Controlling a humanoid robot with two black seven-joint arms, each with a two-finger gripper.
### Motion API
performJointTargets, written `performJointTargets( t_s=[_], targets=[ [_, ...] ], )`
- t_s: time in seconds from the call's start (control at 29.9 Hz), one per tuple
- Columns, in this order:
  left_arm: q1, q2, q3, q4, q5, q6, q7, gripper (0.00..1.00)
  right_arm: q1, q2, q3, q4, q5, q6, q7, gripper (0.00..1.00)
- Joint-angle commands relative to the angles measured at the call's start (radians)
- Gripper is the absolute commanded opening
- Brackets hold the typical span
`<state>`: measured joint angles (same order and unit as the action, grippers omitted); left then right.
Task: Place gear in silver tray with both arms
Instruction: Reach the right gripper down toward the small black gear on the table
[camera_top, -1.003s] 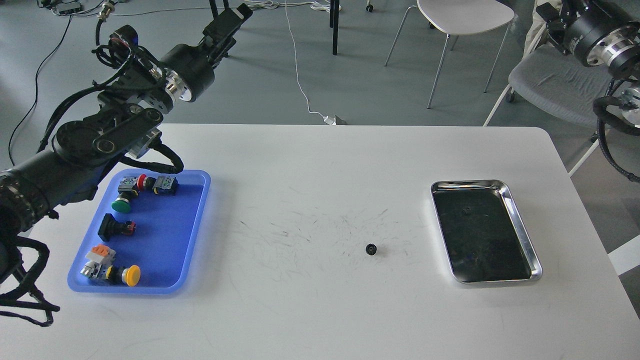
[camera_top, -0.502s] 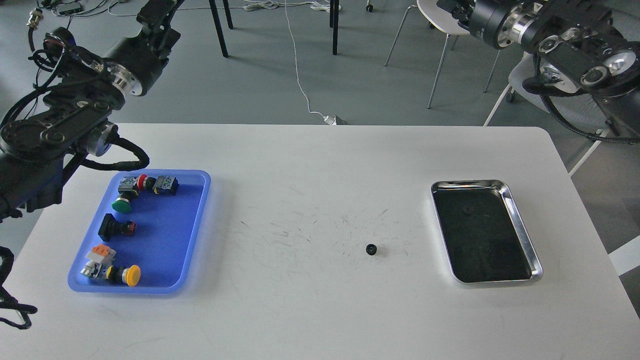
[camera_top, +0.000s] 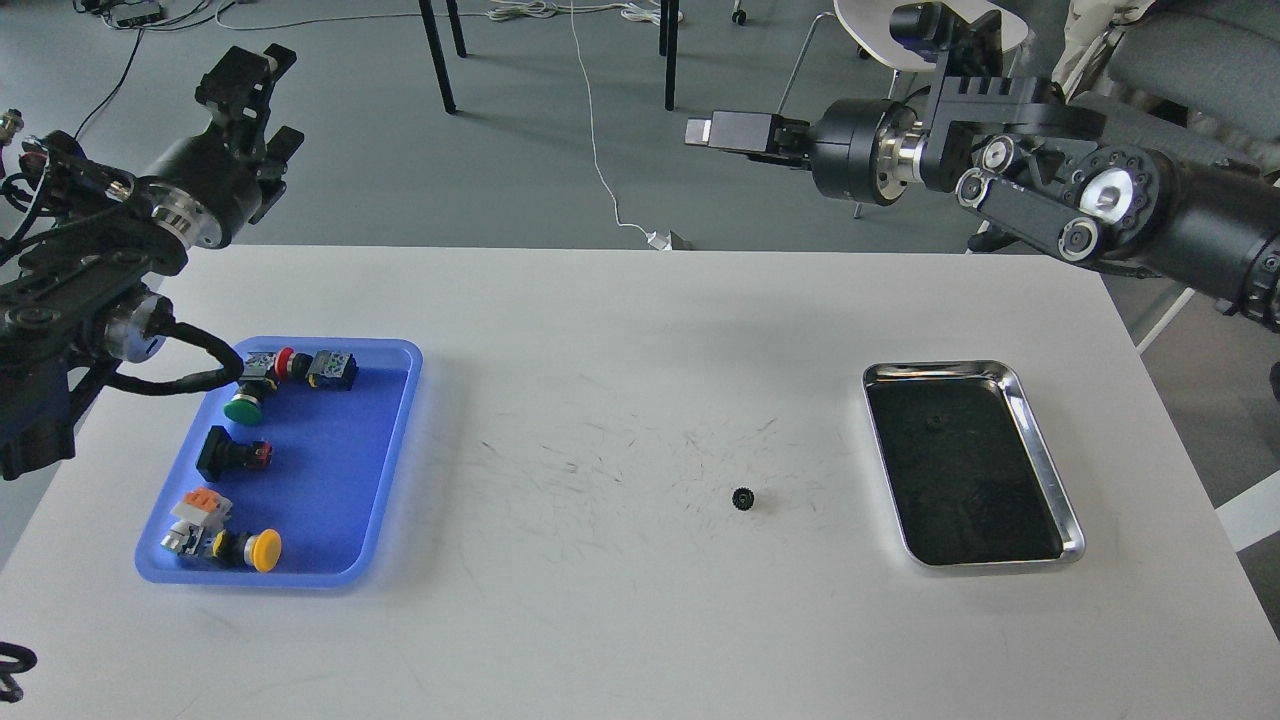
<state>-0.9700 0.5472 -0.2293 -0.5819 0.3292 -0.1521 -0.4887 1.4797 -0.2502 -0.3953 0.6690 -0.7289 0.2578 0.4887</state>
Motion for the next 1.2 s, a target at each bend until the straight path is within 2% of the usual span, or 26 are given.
performJointTargets(
  t_s=[0.0,0.23,0.43,0.74,1.17],
  targets=[
    [0.02,0.013,-0.001,0.002,-0.018,-0.012,0.0,0.99,0.004,0.0,-0.028,0.043,-0.084,0.0,0.0,0.95],
    [0.05,0.017,-0.001,0.016,-0.111,-0.05,0.0,0.99,-0.002,0.025,-0.079,0.09,-0.237,0.0,0.0,0.95],
    [0.066,0.014,-0.001,0.031,-0.116,-0.05,0.0,0.99,0.001,0.037,-0.1,0.136,-0.308,0.026,0.0,0.95],
    [0.071,0.007,0.004,0.048,-0.113,-0.05,0.0,0.99,-0.006,0.042,-0.119,0.262,-0.544,0.049,0.0,0.95],
    [0.077,-0.003,0.001,0.082,-0.114,-0.05,0.0,0.99,-0.006,0.048,-0.218,0.32,-0.667,0.06,0.0,0.94]
  ],
)
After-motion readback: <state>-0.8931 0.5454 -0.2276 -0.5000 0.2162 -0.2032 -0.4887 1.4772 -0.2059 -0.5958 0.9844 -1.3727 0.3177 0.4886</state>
